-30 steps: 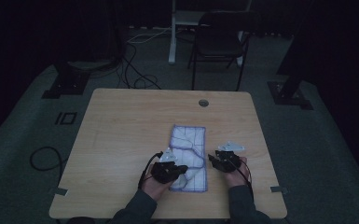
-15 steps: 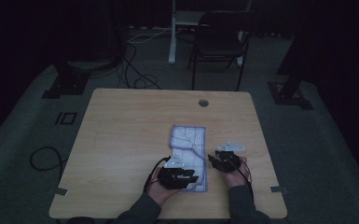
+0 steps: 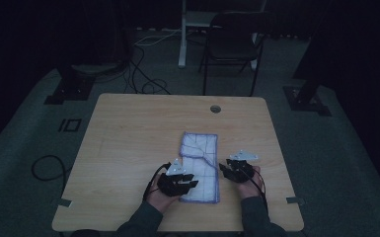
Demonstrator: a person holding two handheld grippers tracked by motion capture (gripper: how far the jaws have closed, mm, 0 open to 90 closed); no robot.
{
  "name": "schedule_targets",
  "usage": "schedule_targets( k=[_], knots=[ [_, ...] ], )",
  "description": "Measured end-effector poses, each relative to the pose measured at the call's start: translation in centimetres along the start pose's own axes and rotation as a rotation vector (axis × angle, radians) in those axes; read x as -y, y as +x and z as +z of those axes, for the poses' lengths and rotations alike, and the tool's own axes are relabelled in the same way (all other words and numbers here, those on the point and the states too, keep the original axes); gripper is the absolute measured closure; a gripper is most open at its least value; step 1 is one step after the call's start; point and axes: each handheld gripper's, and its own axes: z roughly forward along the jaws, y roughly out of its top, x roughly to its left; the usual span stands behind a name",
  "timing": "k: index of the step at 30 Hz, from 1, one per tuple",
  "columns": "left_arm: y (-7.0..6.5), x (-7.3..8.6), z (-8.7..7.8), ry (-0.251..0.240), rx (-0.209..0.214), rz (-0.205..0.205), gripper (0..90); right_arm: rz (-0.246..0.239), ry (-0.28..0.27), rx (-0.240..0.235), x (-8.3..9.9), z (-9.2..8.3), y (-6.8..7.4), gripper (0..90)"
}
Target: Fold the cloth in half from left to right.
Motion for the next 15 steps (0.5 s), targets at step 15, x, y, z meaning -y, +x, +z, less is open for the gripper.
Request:
schedule_targets(
  k=[15],
  knots=[
    [1.9, 2.3, -0.2, 0.026, -0.072, -0.007, 66.9, -0.089, -0.071, -0.026, -2.0, -1.1, 1.8, 59.1]
  ],
)
